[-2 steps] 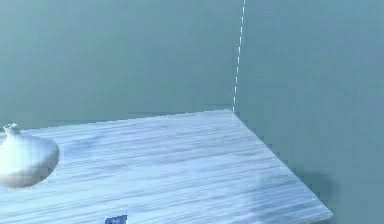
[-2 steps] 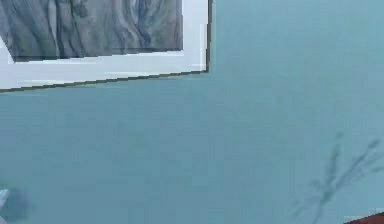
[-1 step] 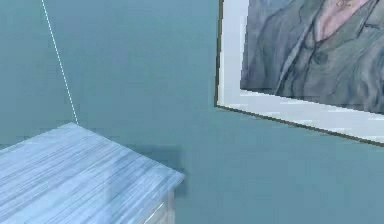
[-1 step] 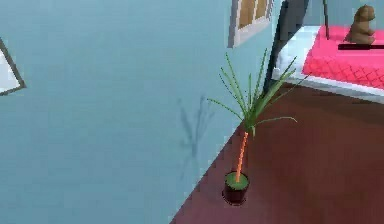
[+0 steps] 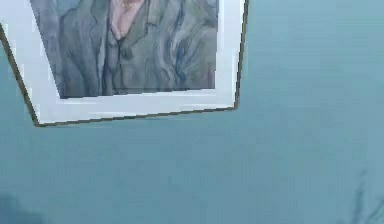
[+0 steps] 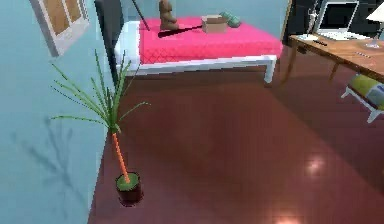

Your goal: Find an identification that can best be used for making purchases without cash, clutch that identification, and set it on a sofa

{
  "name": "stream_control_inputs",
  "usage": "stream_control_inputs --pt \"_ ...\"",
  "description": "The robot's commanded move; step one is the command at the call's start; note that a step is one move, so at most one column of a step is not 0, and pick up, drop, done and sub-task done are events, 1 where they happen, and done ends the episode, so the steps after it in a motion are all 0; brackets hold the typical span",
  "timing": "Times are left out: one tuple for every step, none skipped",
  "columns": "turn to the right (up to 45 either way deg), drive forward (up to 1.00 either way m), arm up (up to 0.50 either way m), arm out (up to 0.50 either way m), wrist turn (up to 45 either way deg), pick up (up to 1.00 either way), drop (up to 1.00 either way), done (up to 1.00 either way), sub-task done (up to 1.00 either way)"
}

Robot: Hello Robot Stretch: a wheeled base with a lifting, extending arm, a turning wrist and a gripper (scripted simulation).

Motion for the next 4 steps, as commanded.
stream_control_inputs --pt "45.0 0.00 0.00 0.00 0.0 0.00 0.00 0.00 0.00" --pt "39.0 0.00 0.00 0.00 0.0 0.00 0.00 0.00 0.00" --pt "0.0 0.20 0.00 0.00 0.0 0.00 0.00 0.00 0.00" --pt "45.0 0.00 0.00 0.00 0.0 0.00 0.00 0.00 0.00"
